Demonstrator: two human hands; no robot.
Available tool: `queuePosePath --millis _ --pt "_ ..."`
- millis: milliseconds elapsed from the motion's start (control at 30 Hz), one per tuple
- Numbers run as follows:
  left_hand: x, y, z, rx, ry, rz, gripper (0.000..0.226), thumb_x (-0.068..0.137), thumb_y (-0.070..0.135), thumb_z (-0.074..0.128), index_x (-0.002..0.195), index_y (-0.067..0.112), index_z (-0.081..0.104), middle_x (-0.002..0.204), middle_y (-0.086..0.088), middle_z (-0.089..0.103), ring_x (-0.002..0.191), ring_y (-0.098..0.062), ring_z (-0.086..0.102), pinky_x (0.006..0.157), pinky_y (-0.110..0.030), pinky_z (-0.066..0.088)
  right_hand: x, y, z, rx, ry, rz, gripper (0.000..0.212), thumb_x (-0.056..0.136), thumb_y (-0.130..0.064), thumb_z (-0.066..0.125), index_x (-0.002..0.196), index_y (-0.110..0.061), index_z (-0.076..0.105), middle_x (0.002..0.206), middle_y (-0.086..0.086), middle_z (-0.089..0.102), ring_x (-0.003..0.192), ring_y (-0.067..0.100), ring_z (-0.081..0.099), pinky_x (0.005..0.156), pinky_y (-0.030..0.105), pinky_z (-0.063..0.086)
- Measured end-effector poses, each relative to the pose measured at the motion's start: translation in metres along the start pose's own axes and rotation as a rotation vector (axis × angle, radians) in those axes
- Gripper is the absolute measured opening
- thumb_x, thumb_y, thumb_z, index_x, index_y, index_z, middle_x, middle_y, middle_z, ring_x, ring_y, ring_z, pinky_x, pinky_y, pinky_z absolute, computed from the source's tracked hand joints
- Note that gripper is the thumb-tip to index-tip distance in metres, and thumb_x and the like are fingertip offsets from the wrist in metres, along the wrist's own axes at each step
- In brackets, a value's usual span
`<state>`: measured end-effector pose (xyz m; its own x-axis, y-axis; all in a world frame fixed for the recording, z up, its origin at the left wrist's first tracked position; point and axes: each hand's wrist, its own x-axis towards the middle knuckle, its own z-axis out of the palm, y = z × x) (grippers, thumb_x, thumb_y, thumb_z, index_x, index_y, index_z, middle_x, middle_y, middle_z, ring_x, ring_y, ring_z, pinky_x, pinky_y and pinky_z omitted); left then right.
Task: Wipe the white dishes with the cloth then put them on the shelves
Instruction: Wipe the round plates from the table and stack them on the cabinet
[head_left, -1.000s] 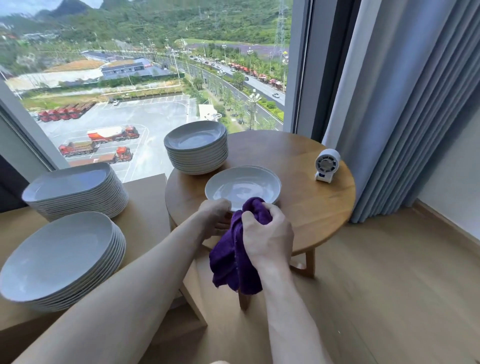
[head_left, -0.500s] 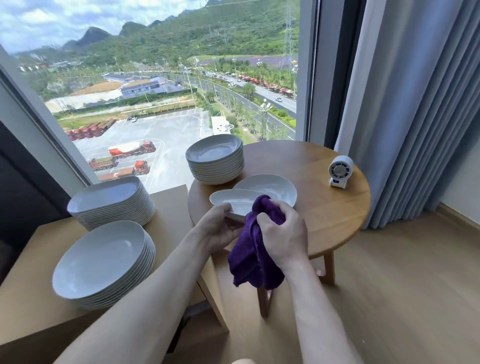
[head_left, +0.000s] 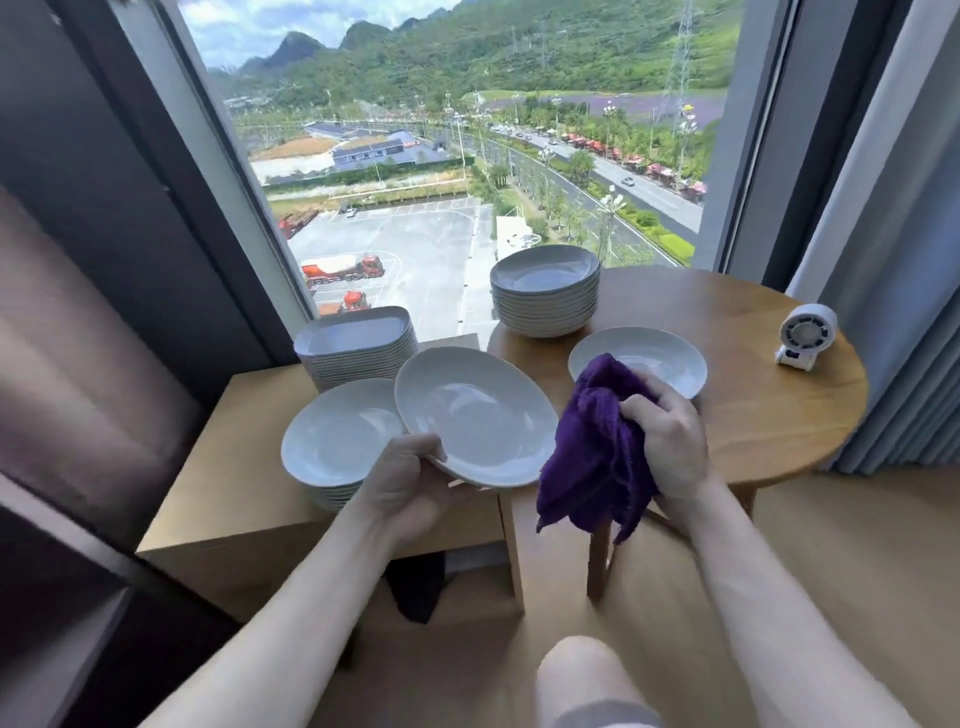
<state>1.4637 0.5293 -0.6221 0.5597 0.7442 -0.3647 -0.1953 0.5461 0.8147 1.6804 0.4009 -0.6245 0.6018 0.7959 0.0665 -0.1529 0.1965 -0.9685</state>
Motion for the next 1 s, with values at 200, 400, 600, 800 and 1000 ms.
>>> queuePosePath --millis 200,400,600,800,1000 --pt "-0.076 -0.016 -0.065 -0.226 -0.107 0.009 0.081 0.061 -0.010 0.051 0.141 0.001 0.058 0.140 -0.026 0.063 0.129 -0.045 0.061 0.098 -0.052 0.057 -0.047 0.018 0.062 -0.104 -0.248 0.096 0.050 0.079 -0.009 0.054 0.121 -0.029 0.070 0.111 0.008 0.074 0.091 0.019 0.067 0.081 0.034 0.052" --pt "-0.129 -0.041 -0.115 -0.234 -0.037 0.020 0.093 0.044 -0.003 0.064 0.136 0.000 0.060 0.129 -0.021 0.070 0.115 -0.037 0.071 0.086 -0.042 0.062 -0.096 0.047 0.107 -0.492 -0.503 0.210 0.074 0.076 -0.034 0.063 0.147 -0.037 0.045 0.136 -0.006 0.056 0.118 0.017 0.059 0.100 0.036 0.051" --pt "-0.140 -0.054 -0.127 -0.151 -0.058 0.070 0.087 0.057 -0.013 0.044 0.142 0.002 0.057 0.133 -0.024 0.067 0.114 -0.037 0.070 0.085 -0.041 0.062 -0.127 0.085 0.135 -0.942 -0.598 -0.015 0.100 0.068 -0.076 0.067 0.153 -0.042 0.025 0.156 -0.022 0.018 0.137 0.004 0.033 0.114 0.028 0.034" --pt "-0.135 -0.063 -0.122 0.065 -0.091 0.081 0.085 0.063 -0.011 0.044 0.144 0.013 0.056 0.134 -0.020 0.067 0.119 -0.037 0.067 0.096 -0.046 0.059 -0.124 0.104 0.133 -0.981 -0.406 -0.123 0.078 0.079 -0.052 0.069 0.147 -0.040 0.034 0.148 -0.019 0.032 0.125 0.010 0.047 0.099 0.021 0.039" --pt "-0.137 -0.056 -0.123 0.172 -0.275 0.068 0.070 0.080 -0.010 0.062 0.144 0.020 0.057 0.137 -0.019 0.065 0.122 -0.034 0.065 0.101 -0.041 0.055 -0.123 0.096 0.136 -0.907 -0.356 -0.176 0.081 0.075 -0.034 0.070 0.151 -0.034 0.039 0.151 -0.017 0.036 0.133 0.002 0.040 0.104 0.013 0.033"
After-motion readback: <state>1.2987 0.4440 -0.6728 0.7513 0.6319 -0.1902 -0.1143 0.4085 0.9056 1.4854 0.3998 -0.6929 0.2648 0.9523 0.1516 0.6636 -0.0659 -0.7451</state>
